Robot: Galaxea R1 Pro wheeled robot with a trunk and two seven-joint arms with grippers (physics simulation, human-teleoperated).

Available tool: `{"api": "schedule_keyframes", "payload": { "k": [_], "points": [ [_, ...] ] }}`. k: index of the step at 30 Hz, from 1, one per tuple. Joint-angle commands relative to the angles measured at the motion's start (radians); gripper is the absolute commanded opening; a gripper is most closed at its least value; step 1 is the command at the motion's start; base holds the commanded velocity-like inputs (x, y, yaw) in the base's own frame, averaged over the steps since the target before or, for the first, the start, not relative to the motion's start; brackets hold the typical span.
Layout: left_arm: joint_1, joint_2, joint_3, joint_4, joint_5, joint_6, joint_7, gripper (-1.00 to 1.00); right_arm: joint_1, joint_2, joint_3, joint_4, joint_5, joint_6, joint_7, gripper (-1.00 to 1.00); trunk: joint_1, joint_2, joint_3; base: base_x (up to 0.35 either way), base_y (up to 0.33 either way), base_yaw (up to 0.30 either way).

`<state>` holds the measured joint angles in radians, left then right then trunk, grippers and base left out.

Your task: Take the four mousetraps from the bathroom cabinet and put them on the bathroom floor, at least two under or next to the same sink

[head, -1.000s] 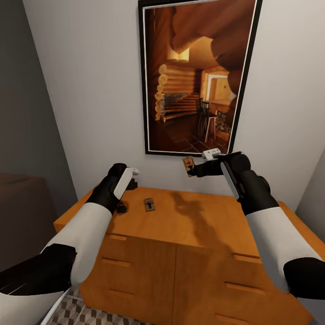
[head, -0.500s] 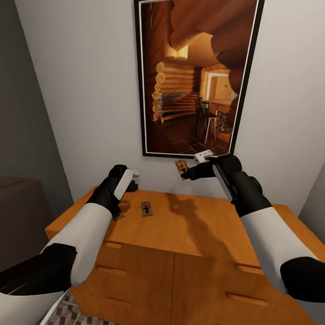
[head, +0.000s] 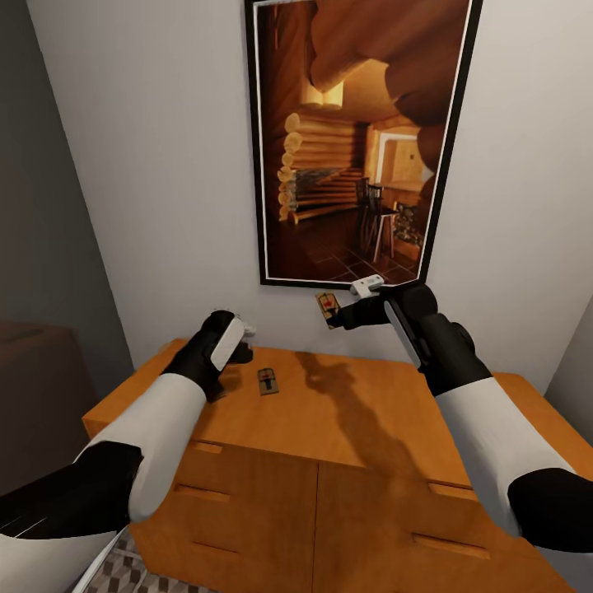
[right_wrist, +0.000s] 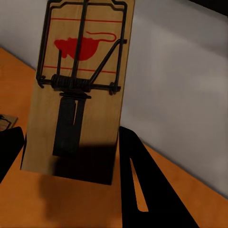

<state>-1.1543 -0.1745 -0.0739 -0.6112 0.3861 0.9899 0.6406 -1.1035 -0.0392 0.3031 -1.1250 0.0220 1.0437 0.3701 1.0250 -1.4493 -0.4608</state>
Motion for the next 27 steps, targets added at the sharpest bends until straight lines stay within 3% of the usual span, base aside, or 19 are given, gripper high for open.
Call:
{"api": "schedule_keyframes", "payload": {
  "k": [1,8,12,13,18,27],
  "points": [
    [-0.001,0.000,-0.002,0.015,0.010,0.002,0.009,1.00,-0.001,-0.001,0.002,-0.001,0.003,0.003,0.003,-1.00,0.000,-0.001,-0.001,0.000,0.000,0.000],
    [-0.001,0.003,0.016,0.066,0.011,-0.002,0.009,1.00,-0.001,-0.001,0.001,0.001,0.003,0.003,0.003,-1.00,0.000,-0.001,-0.001,0.000,0.000,0.000],
    [-0.001,0.010,0.092,0.072,0.008,-0.005,0.017,1.00,-0.001,-0.001,0.001,0.003,0.003,0.003,0.003,-1.00,0.000,-0.001,-0.001,0.000,0.000,0.000],
    [-0.001,0.011,0.126,0.072,0.006,-0.005,0.032,1.00,-0.001,-0.001,0.001,0.003,0.003,0.003,0.002,-1.00,0.000,-0.001,-0.001,0.000,0.000,0.000],
    [-0.001,0.012,0.185,0.070,0.003,-0.007,0.108,1.00,-0.001,-0.001,0.001,0.004,0.003,0.003,0.001,-1.00,0.000,-0.001,-0.001,0.000,0.000,0.000],
    [-0.001,0.010,0.206,0.059,0.003,-0.007,0.156,1.00,-0.001,-0.002,0.001,0.005,0.003,0.003,-0.001,-1.00,0.000,-0.001,-0.001,0.000,0.000,0.000]
  ]
}}
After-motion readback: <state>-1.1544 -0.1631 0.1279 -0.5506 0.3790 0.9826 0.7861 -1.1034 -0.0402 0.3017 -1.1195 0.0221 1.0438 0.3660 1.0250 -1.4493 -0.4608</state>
